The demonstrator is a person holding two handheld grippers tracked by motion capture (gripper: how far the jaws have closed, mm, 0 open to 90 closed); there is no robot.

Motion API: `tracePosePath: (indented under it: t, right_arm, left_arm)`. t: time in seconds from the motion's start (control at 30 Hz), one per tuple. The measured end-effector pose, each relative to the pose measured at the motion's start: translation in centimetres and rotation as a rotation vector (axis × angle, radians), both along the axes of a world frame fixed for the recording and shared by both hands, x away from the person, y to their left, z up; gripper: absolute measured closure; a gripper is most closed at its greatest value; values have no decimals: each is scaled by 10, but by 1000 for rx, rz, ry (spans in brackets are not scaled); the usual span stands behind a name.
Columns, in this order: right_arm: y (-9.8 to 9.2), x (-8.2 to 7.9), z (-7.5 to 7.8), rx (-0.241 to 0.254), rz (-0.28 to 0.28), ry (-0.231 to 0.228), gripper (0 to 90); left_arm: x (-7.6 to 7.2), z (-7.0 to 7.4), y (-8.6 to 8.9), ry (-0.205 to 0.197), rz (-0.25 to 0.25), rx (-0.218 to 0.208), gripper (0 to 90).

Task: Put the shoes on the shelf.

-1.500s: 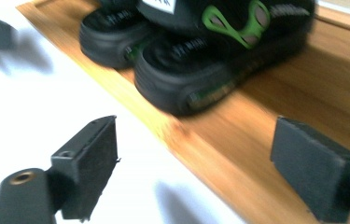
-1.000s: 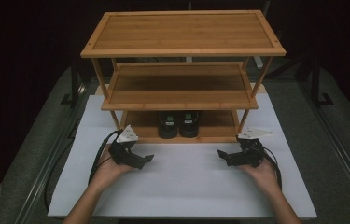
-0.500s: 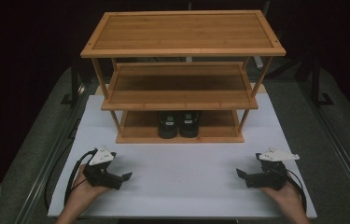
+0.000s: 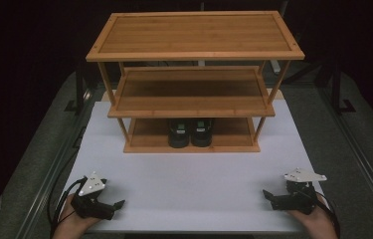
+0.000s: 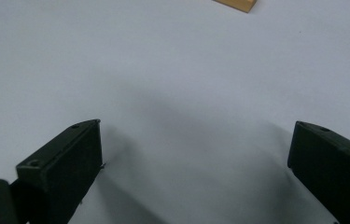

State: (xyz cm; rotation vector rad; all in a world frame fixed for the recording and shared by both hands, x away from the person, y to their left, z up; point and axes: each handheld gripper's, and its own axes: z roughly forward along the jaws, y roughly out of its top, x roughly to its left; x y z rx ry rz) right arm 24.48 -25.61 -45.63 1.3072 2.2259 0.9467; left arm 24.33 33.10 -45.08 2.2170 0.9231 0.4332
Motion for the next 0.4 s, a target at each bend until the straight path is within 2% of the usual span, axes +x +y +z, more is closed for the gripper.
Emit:
tracePosePath:
  t: [0.1,0.17,0.4]
  right_arm:
    - [2,1,-1,-18,8,11,27]
    - [2,1,-1,-14,7,17,27]
    - [0,2,-2,-3,6,26,27]
  left_arm:
    - [1,0,0,11,0,-4,18]
    - [2,-1,2,23,4,-14,18]
    - [2,-1,1,23,5,-15,17]
